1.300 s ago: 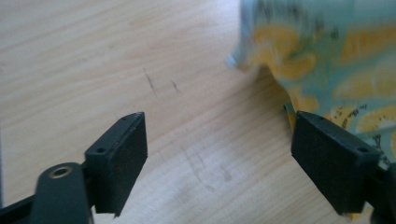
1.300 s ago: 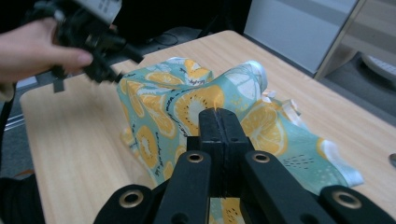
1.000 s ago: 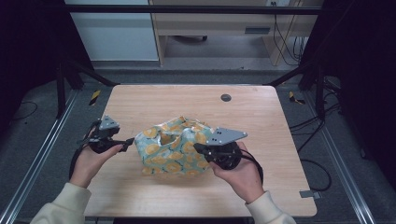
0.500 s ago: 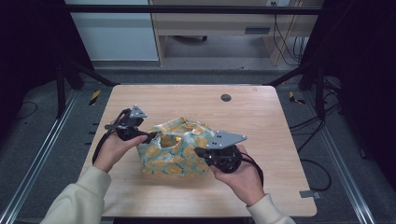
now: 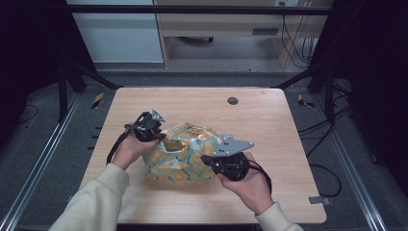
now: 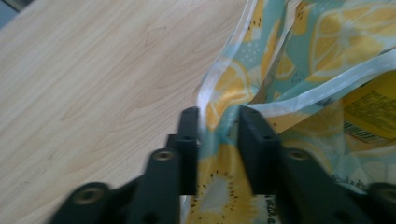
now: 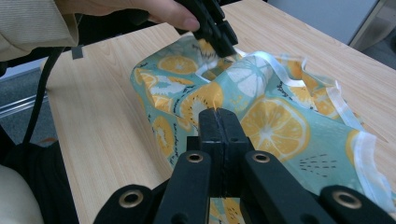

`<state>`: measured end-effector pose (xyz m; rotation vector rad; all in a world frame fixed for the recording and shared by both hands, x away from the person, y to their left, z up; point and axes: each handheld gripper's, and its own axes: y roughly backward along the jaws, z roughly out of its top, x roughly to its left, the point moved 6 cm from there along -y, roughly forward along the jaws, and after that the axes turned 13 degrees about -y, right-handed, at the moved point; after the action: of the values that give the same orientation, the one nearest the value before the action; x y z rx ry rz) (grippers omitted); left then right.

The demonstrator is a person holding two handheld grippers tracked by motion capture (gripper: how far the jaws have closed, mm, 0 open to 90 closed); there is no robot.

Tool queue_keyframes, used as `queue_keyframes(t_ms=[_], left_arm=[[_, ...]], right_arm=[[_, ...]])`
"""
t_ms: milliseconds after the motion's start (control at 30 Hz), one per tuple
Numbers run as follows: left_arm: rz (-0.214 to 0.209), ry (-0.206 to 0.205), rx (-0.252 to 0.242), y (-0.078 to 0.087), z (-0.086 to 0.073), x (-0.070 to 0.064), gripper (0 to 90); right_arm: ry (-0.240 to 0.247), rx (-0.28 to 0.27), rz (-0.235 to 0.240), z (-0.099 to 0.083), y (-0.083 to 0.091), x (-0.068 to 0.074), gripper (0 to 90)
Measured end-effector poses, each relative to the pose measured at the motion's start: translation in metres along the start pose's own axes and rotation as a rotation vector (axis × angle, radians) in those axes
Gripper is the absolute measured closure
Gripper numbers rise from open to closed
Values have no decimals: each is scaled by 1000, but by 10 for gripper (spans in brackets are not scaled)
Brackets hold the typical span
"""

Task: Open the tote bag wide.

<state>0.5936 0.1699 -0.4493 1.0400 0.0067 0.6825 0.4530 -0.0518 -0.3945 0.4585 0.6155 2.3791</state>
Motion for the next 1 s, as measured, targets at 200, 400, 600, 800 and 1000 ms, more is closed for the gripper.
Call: queue_keyframes(t_ms=[200,400,600,800,1000], left_arm=[[16,19,-105,29,3,-1,887],[30,21,-234,66,7,-8,893],[-10,7,-319,94,8,-24,896],[-22,-8,-318,98,4,-31,897],[-32,-23,-311,96,5,-34,897]], right_arm=[[-15,2,-23,-13,4,-4,900],[-32,30,-50,-32,3,-8,900],[-63,28,-84,-41,0,-15,798],[-84,2,-123,-29,5,-25,638],[-74,-7,-169,-5,8,-38,577]])
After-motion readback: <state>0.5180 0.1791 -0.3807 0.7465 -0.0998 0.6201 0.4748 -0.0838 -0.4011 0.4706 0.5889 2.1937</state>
